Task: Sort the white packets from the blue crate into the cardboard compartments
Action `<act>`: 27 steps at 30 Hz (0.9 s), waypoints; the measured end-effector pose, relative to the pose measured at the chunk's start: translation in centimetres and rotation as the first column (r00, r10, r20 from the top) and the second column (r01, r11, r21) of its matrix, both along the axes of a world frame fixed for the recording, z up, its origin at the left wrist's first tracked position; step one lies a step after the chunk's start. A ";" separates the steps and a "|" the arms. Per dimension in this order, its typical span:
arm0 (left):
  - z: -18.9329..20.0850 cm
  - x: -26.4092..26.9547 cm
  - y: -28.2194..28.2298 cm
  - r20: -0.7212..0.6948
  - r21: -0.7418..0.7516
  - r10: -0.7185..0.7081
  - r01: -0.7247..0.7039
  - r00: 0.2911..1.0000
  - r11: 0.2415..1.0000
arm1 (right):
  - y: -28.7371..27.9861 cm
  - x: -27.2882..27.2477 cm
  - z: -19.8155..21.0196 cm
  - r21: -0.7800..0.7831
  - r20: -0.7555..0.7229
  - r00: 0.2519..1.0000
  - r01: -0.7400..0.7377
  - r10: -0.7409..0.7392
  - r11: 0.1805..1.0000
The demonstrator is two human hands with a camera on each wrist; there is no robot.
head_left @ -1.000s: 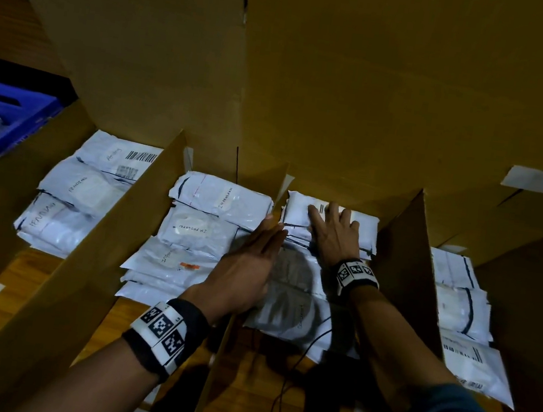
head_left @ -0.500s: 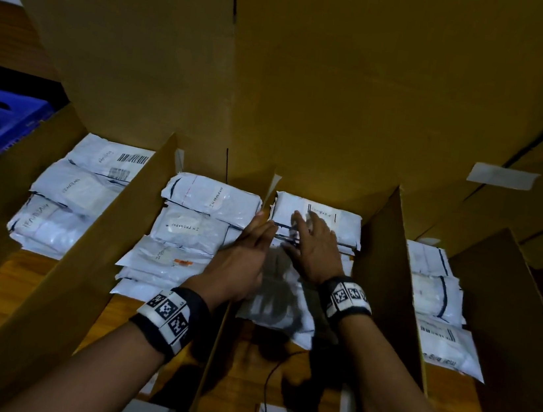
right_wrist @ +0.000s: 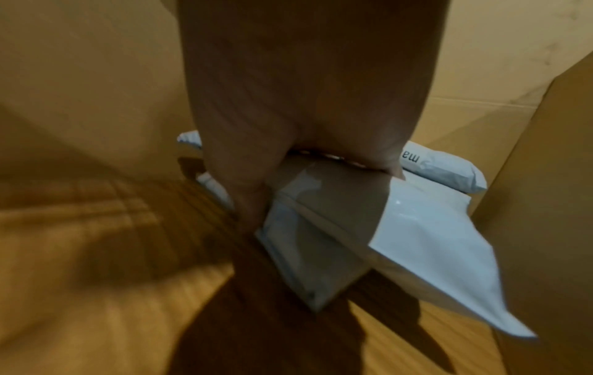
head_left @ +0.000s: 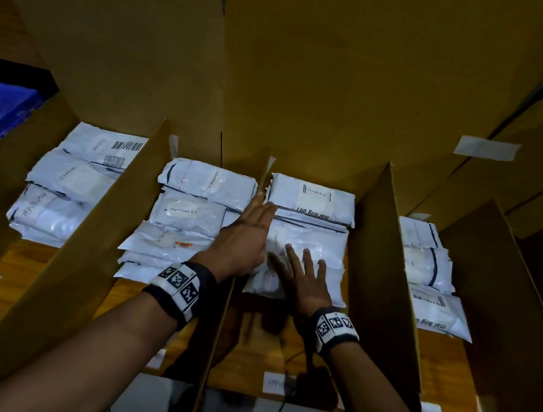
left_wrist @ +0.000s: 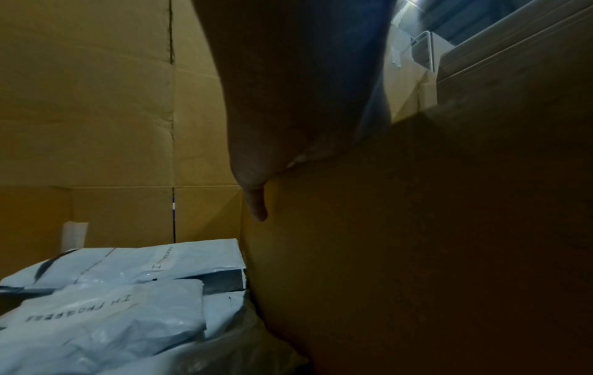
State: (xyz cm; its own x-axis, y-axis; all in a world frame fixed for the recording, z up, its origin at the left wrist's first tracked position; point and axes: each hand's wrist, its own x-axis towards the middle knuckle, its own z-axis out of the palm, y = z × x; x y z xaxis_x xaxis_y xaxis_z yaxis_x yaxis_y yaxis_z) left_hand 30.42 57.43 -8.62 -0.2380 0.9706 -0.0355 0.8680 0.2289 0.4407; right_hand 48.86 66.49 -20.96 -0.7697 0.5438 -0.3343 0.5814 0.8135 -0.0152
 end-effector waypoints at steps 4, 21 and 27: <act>-0.5 -0.4 0.0 -0.009 -0.009 0.009 -0.009 1.000 1.000 | 0.9 -0.4 0.2 0.012 -0.032 0.999 0.014 -0.013 1.000; 1.7 -1.6 -2.3 0.137 0.114 0.031 -0.047 0.990 0.992 | -3.1 -1.0 10.2 -0.070 -0.461 0.858 0.221 -0.228 0.973; 4.7 -2.1 -11.6 0.084 0.101 0.061 -0.069 0.995 0.992 | -7.1 0.4 15.5 -0.068 -0.600 0.782 0.157 -0.167 0.985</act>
